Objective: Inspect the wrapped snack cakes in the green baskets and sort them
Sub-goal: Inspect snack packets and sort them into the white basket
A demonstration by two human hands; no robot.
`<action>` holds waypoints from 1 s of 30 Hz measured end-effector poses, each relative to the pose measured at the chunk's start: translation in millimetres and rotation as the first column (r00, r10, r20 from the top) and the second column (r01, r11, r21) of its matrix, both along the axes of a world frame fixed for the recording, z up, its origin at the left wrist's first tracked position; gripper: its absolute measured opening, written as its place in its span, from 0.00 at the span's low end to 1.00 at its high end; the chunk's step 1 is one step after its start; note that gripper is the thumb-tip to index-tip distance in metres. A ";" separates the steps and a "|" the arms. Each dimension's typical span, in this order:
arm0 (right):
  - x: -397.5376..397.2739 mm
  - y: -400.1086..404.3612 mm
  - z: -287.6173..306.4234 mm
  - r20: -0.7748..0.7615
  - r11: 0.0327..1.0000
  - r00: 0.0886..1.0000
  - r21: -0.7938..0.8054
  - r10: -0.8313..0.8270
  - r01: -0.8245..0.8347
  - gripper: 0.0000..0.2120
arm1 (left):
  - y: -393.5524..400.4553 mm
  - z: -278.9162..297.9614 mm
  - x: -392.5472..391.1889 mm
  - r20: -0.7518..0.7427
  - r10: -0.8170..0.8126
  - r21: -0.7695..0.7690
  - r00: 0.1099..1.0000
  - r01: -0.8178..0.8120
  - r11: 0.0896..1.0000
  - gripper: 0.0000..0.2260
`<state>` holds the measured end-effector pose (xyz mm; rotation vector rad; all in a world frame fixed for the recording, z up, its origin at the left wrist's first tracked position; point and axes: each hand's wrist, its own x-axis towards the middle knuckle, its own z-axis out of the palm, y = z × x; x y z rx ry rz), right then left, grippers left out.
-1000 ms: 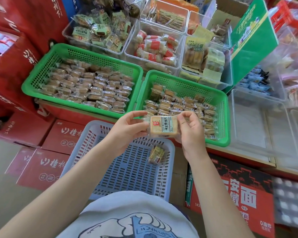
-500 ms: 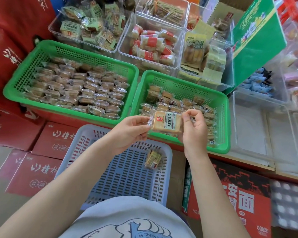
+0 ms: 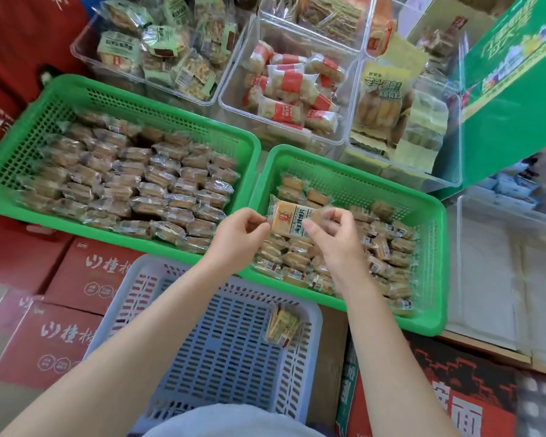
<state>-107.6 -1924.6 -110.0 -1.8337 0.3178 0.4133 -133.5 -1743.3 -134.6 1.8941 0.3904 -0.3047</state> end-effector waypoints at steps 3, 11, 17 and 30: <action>22.1 -2.0 -15.9 0.048 0.995 0.999 -0.097 -0.009 0.014 0.15 | 4.5 -15.7 15.1 0.138 0.047 0.125 0.989 -0.065 0.990 0.03; 60.4 16.5 -61.9 0.288 0.896 0.925 -0.431 0.250 -0.108 0.13 | 5.1 -76.6 25.0 0.249 -0.291 0.576 0.924 0.100 0.811 0.20; 66.9 23.4 -102.4 0.158 0.563 0.742 -0.755 0.652 -0.334 0.13 | -0.5 -85.9 22.0 0.198 -0.353 0.673 0.915 0.135 0.727 0.24; 119.2 34.6 -97.0 -0.063 0.211 0.716 -0.934 0.695 -0.287 0.17 | -1.9 -87.4 21.6 0.156 -0.350 0.679 0.924 0.157 0.717 0.26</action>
